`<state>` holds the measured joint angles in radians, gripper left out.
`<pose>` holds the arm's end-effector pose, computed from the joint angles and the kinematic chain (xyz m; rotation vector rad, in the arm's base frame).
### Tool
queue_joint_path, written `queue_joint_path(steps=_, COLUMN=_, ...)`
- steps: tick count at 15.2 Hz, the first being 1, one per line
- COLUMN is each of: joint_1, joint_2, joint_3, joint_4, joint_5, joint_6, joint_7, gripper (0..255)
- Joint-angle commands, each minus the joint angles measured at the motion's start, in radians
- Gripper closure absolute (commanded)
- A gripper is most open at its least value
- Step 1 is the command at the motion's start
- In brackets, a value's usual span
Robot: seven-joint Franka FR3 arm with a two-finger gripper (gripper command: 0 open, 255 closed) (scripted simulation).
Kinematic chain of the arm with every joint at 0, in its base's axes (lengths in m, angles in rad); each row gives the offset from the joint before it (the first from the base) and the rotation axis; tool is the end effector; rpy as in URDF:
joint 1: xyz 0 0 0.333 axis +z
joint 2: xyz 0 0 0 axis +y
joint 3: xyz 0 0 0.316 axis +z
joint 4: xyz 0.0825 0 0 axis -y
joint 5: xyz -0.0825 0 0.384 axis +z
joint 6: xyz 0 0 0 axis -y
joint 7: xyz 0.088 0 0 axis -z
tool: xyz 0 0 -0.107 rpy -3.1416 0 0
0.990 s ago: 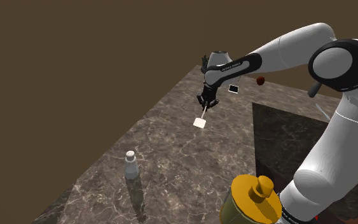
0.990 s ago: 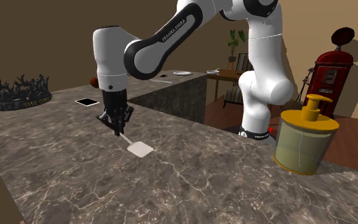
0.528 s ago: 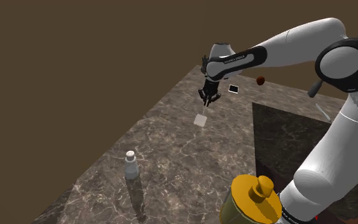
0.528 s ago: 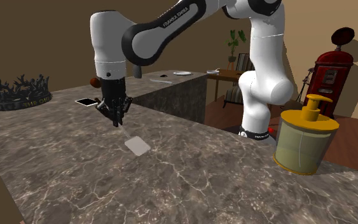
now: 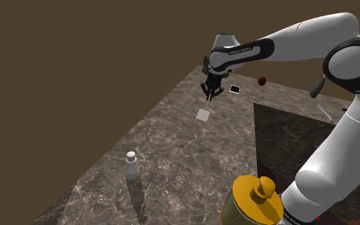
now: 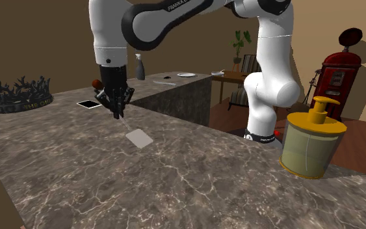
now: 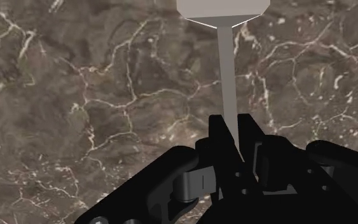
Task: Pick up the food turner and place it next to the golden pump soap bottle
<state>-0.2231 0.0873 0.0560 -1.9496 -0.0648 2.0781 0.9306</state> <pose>0.5735 -0.1007 0.4386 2.6747 -1.5810 0.0900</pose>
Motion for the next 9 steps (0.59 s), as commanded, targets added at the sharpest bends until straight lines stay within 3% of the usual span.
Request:
queue_joint_path(steps=1, joint_1=0.0, joint_2=-0.008, joint_3=0.0, joint_4=0.018, joint_5=0.001, joint_6=-0.026, joint_7=-0.003, gripper=255)
queue_joint_path(steps=9, joint_1=0.0, joint_2=-0.031, joint_3=0.0, joint_4=0.098, joint_5=0.006, joint_6=-0.129, joint_7=-0.009, gripper=255)
